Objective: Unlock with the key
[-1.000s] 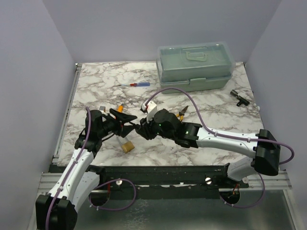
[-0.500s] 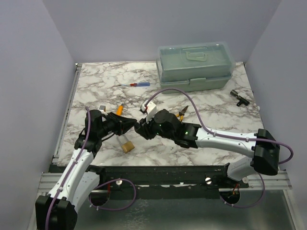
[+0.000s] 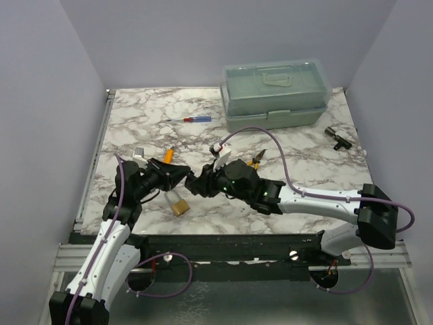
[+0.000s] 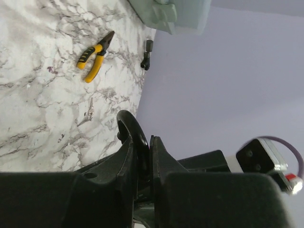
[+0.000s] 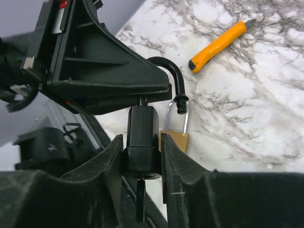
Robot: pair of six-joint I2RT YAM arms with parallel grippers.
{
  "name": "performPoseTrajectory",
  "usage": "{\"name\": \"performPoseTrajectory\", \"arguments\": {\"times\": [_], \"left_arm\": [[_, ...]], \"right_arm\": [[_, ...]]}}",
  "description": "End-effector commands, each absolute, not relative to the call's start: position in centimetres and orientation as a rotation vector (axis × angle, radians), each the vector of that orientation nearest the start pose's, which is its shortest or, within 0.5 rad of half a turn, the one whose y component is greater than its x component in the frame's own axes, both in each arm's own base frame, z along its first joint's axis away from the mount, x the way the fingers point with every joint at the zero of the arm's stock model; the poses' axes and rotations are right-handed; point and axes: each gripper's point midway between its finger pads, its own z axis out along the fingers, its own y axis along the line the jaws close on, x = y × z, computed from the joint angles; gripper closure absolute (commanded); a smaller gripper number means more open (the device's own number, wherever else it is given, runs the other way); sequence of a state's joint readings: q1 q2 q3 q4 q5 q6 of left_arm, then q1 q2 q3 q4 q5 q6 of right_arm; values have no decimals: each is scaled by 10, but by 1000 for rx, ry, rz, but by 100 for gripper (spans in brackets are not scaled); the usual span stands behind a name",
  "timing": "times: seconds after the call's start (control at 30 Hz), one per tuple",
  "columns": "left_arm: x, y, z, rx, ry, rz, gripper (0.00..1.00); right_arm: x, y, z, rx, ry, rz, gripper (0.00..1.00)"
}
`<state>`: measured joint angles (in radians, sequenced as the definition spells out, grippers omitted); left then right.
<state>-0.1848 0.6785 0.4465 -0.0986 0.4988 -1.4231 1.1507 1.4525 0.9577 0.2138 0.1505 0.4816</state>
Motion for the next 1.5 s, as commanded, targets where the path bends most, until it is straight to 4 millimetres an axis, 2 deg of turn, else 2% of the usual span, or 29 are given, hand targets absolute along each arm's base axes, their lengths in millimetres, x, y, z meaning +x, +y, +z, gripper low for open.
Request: {"name": "performPoseTrajectory", "arguments": {"times": [0.0, 0.23, 0.33, 0.4, 0.43, 0.5, 0.53, 0.6, 0.8, 0.97, 1.27, 1.47], "left_arm": [[239, -157, 227, -790, 1805, -1472, 97], [225, -154, 244, -644, 1660, -1512, 97], [219, -154, 250, -592, 1625, -1519, 95], [216, -154, 251, -572, 1615, -1519, 84], [215, -154, 251, -564, 1619, -1519, 74], [214, -155, 245, -578, 1658, -1502, 48], [214, -154, 242, -599, 1684, -1486, 39], [213, -154, 234, -615, 1742, -1454, 31], [211, -156, 230, -650, 1825, -1436, 31], [216, -153, 240, -655, 1830, -1400, 33], [233, -154, 233, -721, 1885, -1368, 33], [239, -154, 230, -725, 1882, -1363, 44]], "right_arm": [[200, 418, 275, -228, 1768, 1262, 100], [192, 413, 298, -130, 1743, 1516, 100], [187, 412, 302, -134, 1736, 1572, 100], [185, 411, 303, -135, 1736, 1580, 100], [185, 410, 304, -131, 1735, 1581, 100], [185, 406, 305, -123, 1730, 1576, 100], [186, 404, 305, -120, 1728, 1565, 100], [188, 399, 302, -111, 1741, 1529, 100], [192, 392, 291, -112, 1771, 1450, 100], [188, 392, 282, -144, 1802, 1445, 100], [177, 402, 275, -259, 1829, 1467, 100], [174, 412, 272, -308, 1845, 1484, 100]]}}
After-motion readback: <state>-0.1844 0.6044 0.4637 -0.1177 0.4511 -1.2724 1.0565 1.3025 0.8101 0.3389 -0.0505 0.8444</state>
